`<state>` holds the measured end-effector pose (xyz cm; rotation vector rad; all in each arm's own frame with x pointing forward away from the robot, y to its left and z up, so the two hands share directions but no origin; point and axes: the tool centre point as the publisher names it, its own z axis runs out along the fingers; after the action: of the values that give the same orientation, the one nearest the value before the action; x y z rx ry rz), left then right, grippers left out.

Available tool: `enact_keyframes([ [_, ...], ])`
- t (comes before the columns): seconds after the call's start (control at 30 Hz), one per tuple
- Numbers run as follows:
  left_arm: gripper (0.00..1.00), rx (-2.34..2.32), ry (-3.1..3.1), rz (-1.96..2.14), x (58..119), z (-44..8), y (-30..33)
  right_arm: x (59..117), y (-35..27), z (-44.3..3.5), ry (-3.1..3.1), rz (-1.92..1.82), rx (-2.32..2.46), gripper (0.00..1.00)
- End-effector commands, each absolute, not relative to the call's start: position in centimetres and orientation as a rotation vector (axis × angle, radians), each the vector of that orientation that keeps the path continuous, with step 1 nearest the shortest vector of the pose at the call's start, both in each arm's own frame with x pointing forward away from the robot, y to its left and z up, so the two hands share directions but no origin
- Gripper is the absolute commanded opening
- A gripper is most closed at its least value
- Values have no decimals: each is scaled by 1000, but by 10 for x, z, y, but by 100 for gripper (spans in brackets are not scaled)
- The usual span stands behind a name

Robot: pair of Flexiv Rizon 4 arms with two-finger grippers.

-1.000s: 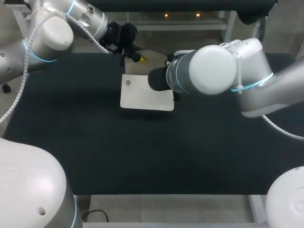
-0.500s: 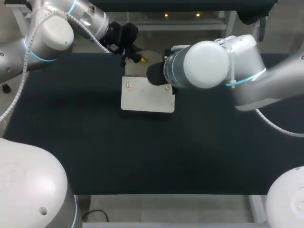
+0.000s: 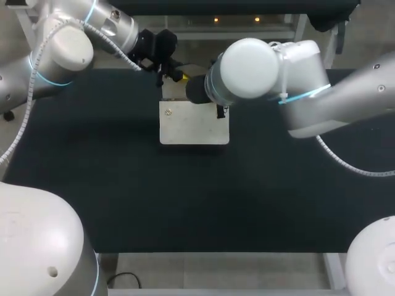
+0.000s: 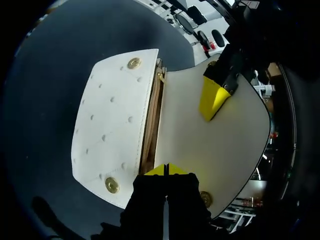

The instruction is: Pick up the bag, open it, inspect its contents, close it, and place it on the opposite side

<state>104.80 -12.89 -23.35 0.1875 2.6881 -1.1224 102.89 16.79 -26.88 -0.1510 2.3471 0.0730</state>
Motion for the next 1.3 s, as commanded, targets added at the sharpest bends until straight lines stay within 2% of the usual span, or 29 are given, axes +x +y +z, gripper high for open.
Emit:
enact_keyframes([
  [0.03,0,184,2684,-1132,1046,-233,-128,1032,169,-274,2353,69,-143,0],
  [0.47,0,95,2666,-1170,1051,-227,-125,1025,170,-292,2396,76,-137,0],
  [1.3,0,128,2627,-1203,1038,-215,-131,1014,168,-293,2387,104,-117,0],
])
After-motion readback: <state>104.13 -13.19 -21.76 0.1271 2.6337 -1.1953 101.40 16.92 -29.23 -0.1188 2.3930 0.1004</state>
